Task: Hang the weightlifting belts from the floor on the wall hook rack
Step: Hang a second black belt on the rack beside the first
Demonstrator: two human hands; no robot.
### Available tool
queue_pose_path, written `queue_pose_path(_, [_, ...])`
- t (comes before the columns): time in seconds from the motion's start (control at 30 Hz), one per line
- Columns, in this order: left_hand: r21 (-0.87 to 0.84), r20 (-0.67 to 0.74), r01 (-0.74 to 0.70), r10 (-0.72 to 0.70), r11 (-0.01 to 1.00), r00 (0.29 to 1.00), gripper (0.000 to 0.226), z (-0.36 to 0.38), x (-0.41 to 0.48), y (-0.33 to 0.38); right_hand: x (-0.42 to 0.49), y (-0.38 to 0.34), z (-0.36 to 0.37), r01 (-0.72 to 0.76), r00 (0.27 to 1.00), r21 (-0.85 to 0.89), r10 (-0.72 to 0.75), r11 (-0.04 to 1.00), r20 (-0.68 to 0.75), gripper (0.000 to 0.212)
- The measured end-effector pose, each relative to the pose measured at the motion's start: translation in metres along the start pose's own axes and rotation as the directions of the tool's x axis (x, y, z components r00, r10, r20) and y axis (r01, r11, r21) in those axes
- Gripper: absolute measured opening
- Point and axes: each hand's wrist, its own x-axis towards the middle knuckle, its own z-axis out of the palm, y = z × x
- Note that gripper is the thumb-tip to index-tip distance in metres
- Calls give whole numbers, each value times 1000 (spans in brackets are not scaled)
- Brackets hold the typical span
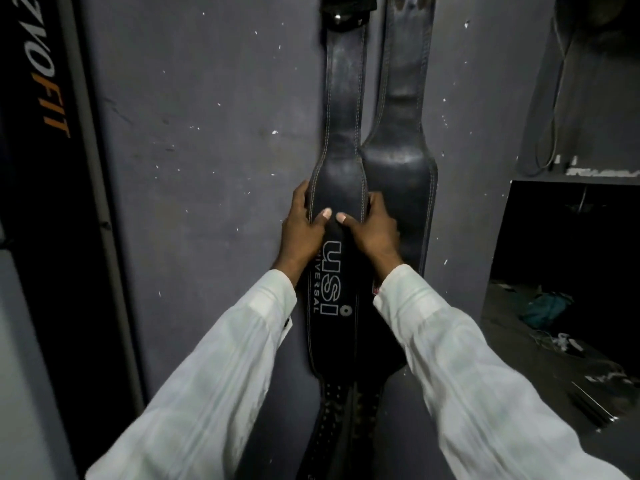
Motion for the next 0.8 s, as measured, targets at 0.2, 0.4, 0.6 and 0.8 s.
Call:
queue_pose_path(0.2, [69,99,83,-90,994,991,79,-9,-49,-62,-26,33,19,-53,998,-141,57,989,22,33])
queue_pose_path(0.4, [-24,151,135,-130,990,980,66,-10,-58,-76,-33,50,24,-91,983,-103,106,991,151,44])
queue_pose_path(0.6, [91,-3,169,-169,981,986,57,-4,-62,-75,-46,58,38,-130,990,-95,135,987,47,36])
queue_pose_path(0.8, [-17,215,244,-235,970,948,70,-19,-81,-108,-73,80,51,-126,984,-179,146,976,100,49])
